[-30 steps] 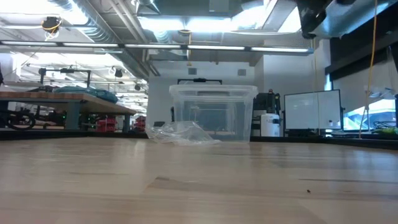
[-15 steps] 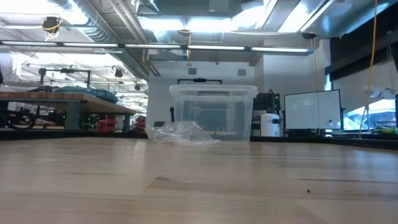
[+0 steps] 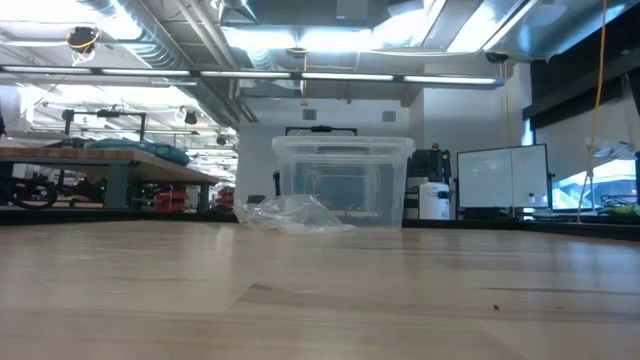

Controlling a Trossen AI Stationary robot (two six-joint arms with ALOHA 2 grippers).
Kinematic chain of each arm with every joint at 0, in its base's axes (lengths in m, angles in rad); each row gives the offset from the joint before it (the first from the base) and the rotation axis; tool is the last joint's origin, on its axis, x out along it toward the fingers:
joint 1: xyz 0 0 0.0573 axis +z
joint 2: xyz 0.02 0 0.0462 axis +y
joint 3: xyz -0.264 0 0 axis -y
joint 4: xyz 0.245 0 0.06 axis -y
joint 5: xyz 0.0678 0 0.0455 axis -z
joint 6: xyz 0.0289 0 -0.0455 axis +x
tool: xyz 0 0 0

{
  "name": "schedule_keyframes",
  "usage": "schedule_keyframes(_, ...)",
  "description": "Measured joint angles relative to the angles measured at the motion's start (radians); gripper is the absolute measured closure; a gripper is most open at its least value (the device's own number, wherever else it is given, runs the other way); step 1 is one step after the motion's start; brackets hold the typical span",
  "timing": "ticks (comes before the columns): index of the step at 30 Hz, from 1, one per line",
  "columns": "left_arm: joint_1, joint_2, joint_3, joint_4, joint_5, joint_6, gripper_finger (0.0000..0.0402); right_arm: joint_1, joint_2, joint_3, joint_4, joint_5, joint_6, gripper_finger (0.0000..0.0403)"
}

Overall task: Roll bandage
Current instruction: Roll the orange bandage

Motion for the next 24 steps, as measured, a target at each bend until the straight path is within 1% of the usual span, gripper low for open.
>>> schedule_keyframes(2,0.000,0.019,0.000,-0.005,0.003,0.009,0.0400,-0.003,0.000,0.040,-0.039,-0.003,-0.027,0.0400)
schedule_keyframes(5,-0.002,0.044,0.000,-0.004,0.013,0.034,0.0400,-0.004,0.000,0.102,-0.105,0.021,-0.063,0.0400)
schedule_keyframes(11,-0.011,0.059,0.000,-0.012,0.099,0.110,0.0400,-0.035,-0.003,0.232,-0.261,0.150,-0.102,0.0400)
schedule_keyframes(13,-0.023,0.059,0.000,-0.010,0.110,0.143,0.0400,-0.057,-0.009,0.274,-0.336,0.170,-0.094,0.0400)
schedule_keyframes(17,-0.052,0.059,0.000,-0.012,0.118,0.224,0.0400,-0.119,-0.012,0.326,-0.462,0.177,-0.006,0.0400)
schedule_keyframes(20,-0.076,0.059,0.000,-0.005,0.118,0.267,0.0400,-0.175,-0.014,0.331,-0.557,0.175,0.085,0.0400)
schedule_keyframes(24,-0.106,0.059,0.007,-0.008,0.117,0.324,0.0400,-0.258,-0.015,0.331,-0.710,0.125,0.238,0.0400)
